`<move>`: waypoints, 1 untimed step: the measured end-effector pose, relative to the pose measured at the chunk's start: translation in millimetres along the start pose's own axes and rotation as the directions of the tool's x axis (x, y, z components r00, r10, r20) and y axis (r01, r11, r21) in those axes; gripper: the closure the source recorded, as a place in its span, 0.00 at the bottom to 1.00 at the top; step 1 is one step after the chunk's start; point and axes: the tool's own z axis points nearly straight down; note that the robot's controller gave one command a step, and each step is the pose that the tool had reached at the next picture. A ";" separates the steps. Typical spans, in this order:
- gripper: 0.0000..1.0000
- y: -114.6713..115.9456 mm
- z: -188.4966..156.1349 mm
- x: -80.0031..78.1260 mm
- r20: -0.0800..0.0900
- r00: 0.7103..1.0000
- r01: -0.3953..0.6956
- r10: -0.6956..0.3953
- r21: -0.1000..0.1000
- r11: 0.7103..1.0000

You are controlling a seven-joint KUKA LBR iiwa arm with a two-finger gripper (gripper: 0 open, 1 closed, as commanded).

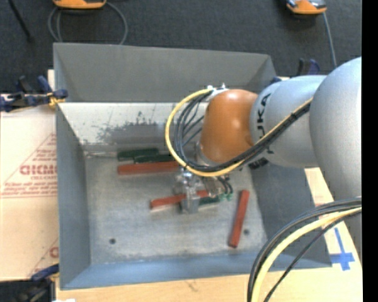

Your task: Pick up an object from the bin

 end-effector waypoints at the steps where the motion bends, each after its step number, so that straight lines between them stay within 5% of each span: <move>1: 1.00 23.8 -95.0 -5.5 0.007 0.950 0.311 -0.311 0.003 0.950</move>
Offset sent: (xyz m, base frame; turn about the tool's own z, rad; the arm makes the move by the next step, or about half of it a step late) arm -0.0009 0.0246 0.0923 -0.3175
